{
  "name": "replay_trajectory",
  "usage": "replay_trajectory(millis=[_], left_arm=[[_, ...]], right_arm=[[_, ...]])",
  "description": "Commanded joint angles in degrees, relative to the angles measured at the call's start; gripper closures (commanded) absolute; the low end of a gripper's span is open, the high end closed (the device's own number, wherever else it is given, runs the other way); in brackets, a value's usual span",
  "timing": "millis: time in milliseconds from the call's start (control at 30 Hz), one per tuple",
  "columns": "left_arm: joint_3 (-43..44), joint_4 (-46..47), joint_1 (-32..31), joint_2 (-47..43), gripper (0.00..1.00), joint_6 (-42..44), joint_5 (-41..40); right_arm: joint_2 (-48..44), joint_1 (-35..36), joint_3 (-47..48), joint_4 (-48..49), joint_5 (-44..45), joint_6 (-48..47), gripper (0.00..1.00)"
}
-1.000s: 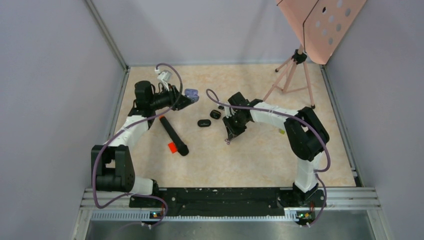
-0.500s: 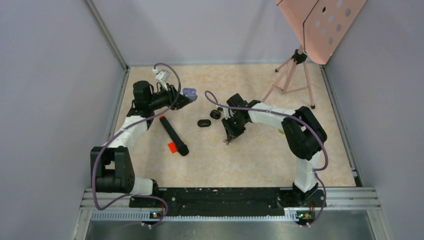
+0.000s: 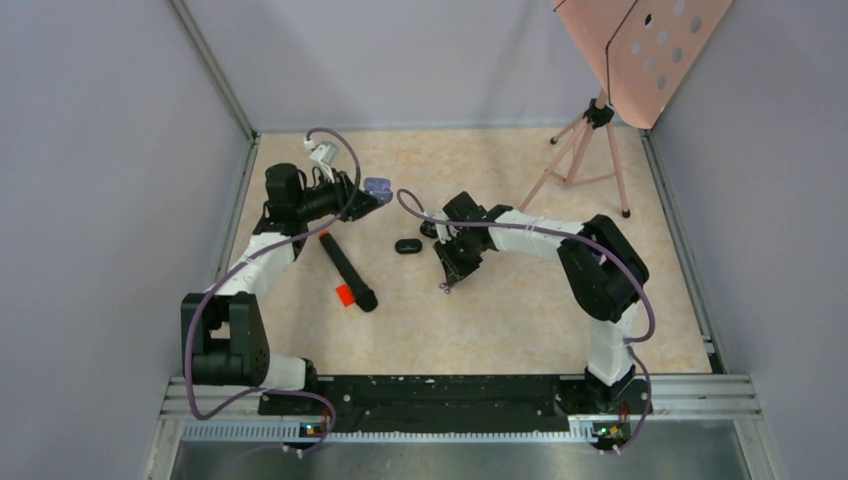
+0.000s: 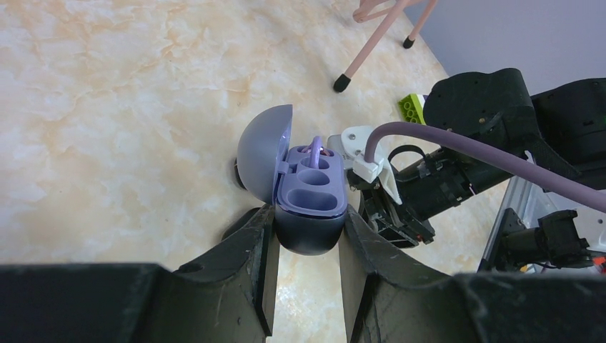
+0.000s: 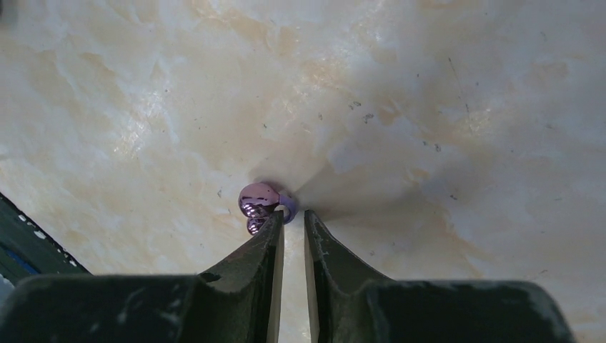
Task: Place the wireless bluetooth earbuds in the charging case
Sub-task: Pick up the earbud from the center of the board.
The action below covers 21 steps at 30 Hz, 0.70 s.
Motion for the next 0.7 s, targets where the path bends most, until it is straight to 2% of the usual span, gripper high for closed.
replay_trajectory(millis=[0, 133, 367, 667], left_arm=[[0.06, 1.15, 0.49, -1.72, 1.0, 0.85, -0.14], [0.48, 1.11, 0.49, -1.29, 1.0, 0.81, -0.13], [0.69, 2.36, 0.55, -0.79, 1.0, 0.22, 0.45], [2.54, 3.37, 0.33, 1.48, 1.0, -0.14, 6.49]], right_arm=[[3.98, 1.43, -0.37, 1.27, 1.32, -3.91, 0.87], [1.41, 1.91, -0.63, 1.95, 1.98, -6.94, 1.0], [-3.72, 1.68, 0.95, 0.97, 6.23, -10.88, 1.0], [-13.42, -2.5, 6.14, -1.29, 8.96, -16.16, 1.0]])
